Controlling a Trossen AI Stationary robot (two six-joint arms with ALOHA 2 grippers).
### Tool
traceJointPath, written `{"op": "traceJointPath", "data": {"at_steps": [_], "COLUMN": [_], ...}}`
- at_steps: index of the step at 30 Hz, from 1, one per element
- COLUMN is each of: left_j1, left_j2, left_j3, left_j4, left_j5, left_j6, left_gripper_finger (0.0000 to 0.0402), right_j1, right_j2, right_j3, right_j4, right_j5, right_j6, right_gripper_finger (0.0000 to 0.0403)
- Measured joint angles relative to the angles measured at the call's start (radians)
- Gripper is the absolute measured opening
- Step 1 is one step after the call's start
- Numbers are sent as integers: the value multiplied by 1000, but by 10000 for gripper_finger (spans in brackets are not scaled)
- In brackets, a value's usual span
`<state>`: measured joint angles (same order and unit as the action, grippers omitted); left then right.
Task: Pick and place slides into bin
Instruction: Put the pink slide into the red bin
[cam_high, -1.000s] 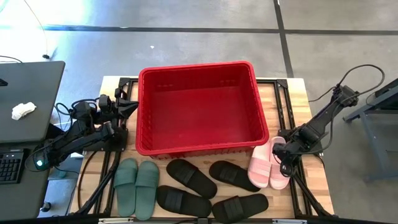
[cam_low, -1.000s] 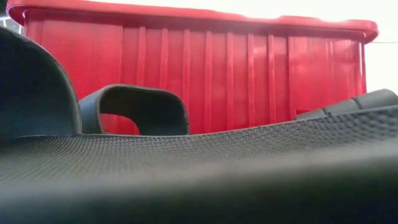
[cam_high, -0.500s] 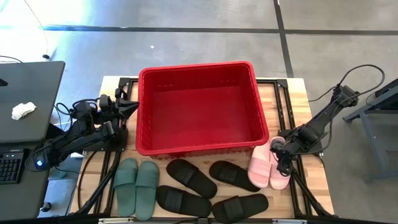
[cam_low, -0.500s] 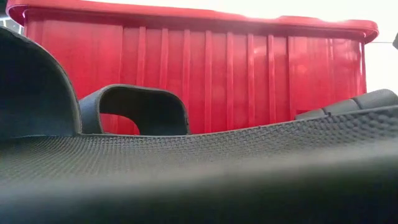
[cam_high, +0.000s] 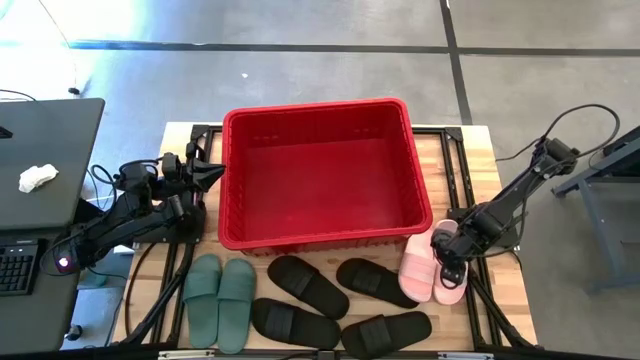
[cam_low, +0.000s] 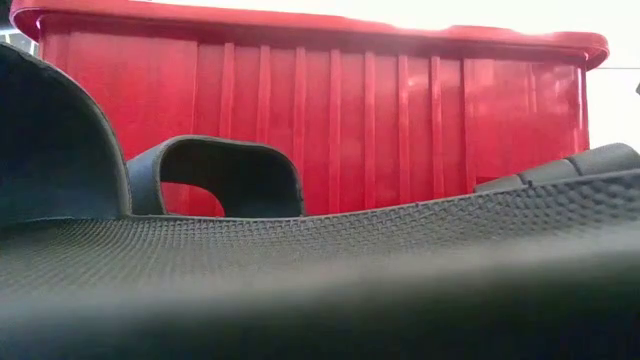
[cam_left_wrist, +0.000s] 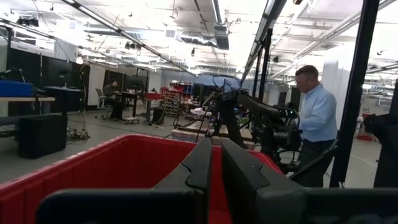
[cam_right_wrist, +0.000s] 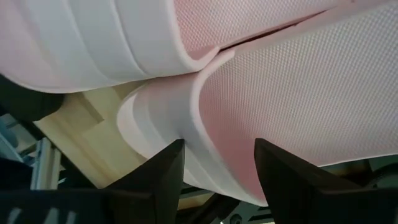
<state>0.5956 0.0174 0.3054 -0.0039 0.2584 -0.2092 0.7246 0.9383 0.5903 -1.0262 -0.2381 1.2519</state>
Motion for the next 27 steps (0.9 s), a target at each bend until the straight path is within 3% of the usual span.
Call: {"op": "traceJointPath", "data": {"at_steps": [9,17,27], "left_j1": [0,0,0], "left_j2": [0,0,0], "left_j3": [0,0,0], "left_j4": [0,0,0], "left_j5": [1,4,3], "left_j6": [0,-1,-1], "left_gripper_finger": [26,26,26], "right_j1": [0,0,0], "right_j2": [34,34,33], "right_j3": [0,0,0], "right_j4": [70,203,239], "right_j5": [-93,-118,-132], "right_j6": [-70,-108,-108], "right_gripper_finger": [169,99,5]}}
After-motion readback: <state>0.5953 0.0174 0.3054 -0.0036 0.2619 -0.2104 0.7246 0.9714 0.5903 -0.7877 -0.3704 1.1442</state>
